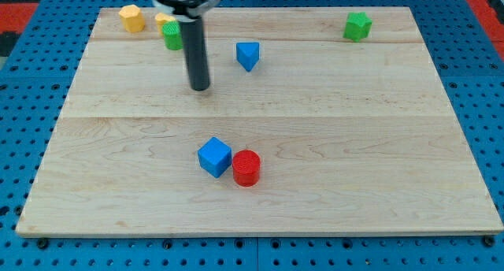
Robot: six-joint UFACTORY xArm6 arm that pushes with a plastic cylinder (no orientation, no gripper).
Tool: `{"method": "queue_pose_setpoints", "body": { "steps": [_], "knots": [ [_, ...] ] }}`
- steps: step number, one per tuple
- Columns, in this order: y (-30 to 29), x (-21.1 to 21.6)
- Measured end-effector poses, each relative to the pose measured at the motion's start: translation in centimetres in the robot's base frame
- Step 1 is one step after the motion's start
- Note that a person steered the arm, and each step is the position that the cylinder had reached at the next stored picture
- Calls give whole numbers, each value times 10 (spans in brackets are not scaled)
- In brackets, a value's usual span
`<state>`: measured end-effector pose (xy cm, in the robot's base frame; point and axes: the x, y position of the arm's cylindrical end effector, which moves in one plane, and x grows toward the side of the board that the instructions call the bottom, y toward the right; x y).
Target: Place the blue triangle to the left of the green star
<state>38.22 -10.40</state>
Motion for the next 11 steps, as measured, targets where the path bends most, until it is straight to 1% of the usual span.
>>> {"method": "queue_pose_setpoints", "body": {
  "steps": [1,2,3,4,5,6,8,9,10,11],
  "knots": [
    [18,-15],
    [94,-38],
    [109,-58],
    [84,-60],
    [89,-84],
    [89,-90],
    [158,-92],
    [126,-92],
    [125,-101],
    [195,-118]
  ]
}}
